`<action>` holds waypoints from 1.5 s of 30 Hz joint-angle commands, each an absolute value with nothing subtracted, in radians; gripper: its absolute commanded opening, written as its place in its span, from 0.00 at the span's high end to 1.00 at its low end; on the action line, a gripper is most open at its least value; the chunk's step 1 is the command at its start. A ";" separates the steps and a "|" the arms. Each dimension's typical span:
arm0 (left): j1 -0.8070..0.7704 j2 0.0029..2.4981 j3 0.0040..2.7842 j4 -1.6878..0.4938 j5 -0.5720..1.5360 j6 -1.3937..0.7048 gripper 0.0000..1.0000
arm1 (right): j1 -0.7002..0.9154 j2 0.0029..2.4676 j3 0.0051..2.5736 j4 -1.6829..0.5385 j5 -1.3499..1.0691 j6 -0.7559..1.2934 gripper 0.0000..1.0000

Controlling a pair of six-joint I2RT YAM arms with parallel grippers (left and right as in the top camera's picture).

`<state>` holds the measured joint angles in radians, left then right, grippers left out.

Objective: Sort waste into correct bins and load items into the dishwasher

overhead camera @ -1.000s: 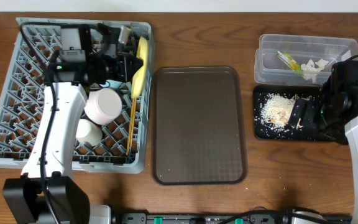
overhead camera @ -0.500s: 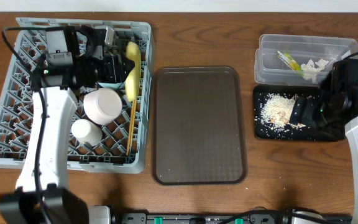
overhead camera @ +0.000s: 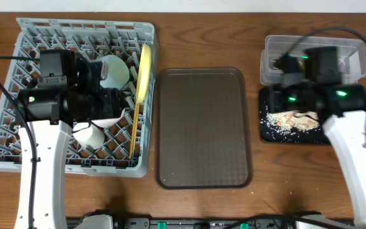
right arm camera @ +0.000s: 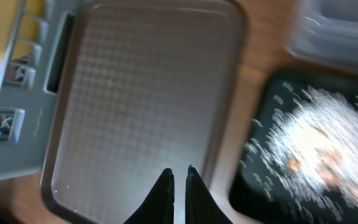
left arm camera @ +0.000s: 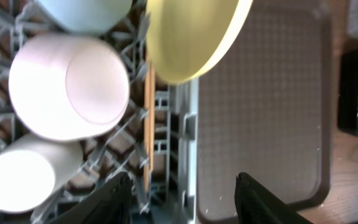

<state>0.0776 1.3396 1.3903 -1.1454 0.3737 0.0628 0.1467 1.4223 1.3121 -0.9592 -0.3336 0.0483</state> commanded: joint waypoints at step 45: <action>0.079 1.340 1.403 -1.166 0.323 0.054 0.44 | 0.280 2.013 1.326 -0.809 0.197 0.369 0.99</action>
<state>0.0776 1.3396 1.3907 -1.1633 0.3332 0.0555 0.2996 1.9987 1.3151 -0.8047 0.1432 0.3462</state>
